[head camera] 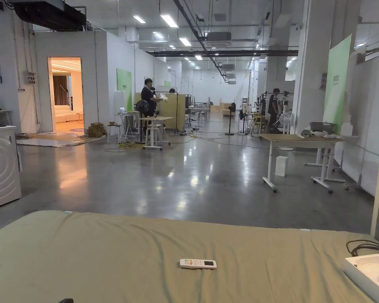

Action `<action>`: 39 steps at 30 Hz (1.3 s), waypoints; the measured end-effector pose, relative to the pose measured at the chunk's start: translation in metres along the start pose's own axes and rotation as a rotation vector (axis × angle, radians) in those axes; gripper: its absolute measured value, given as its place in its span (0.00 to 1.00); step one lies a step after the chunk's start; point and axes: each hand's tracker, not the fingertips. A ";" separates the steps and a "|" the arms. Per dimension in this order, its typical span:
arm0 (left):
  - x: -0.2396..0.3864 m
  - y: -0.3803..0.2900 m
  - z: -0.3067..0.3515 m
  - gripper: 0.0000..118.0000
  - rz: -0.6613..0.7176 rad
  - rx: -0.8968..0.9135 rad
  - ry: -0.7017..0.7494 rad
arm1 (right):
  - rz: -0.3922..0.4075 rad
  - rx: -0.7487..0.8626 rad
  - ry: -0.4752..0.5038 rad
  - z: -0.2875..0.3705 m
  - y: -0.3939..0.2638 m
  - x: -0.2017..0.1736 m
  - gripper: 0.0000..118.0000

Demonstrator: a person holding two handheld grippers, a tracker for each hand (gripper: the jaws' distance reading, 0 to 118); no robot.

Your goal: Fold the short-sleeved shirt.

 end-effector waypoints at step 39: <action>-0.007 0.014 0.004 0.76 0.118 -0.030 -0.017 | -0.772 -0.206 0.210 -0.030 0.004 0.037 0.99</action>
